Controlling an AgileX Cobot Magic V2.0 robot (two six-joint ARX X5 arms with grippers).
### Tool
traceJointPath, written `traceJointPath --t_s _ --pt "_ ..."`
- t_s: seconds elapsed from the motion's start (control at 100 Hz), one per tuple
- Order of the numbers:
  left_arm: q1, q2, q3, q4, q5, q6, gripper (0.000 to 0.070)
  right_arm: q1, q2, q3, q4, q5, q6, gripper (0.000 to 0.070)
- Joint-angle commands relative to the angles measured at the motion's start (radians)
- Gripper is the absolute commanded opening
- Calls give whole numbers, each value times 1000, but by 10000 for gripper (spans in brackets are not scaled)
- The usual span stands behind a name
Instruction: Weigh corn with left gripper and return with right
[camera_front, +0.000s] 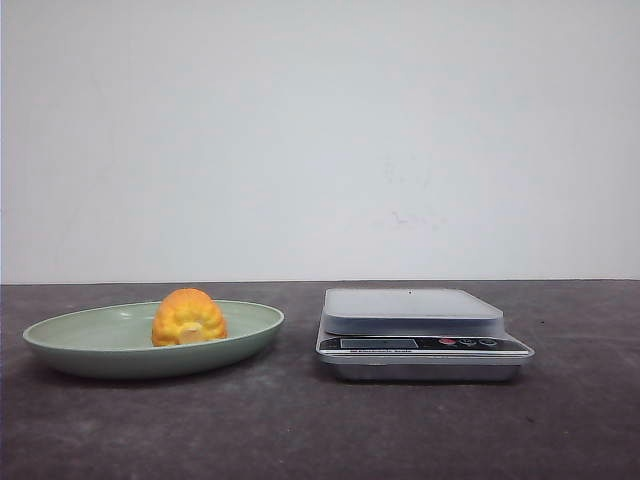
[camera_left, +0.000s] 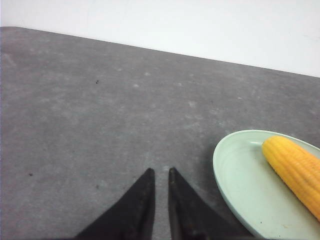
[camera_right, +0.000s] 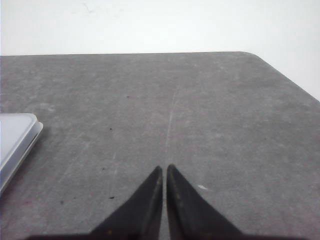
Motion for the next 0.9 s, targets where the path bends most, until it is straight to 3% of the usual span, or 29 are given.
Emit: traceJointPath --t_s 0.0,0.33,0.48,0.6,0.68,0.75,0.89 --pt "1 -2 -18 -5 -2 20 0 1 0 -3 8 -2 4 7" --pt "1 -2 -18 -4 -1 9 0 2 0 -3 -3 -3 5 7" --pt "1 -2 -18 -1 -29 19 0 2 0 -3 -2 -20 64 7" --pt "0 -2 -6 60 -34 -85 3 3 0 15 16 -30 137 5" --pt "-2 7 61 69 -29 -141 7 3 5 72 2 -47 180 2" --pt "-6 41 150 69 -29 -145 9 3 33 147 -29 -45 238 1" --pt "-6 206 385 84 -32 -173 9 3 162 307 -48 -43 259 1"
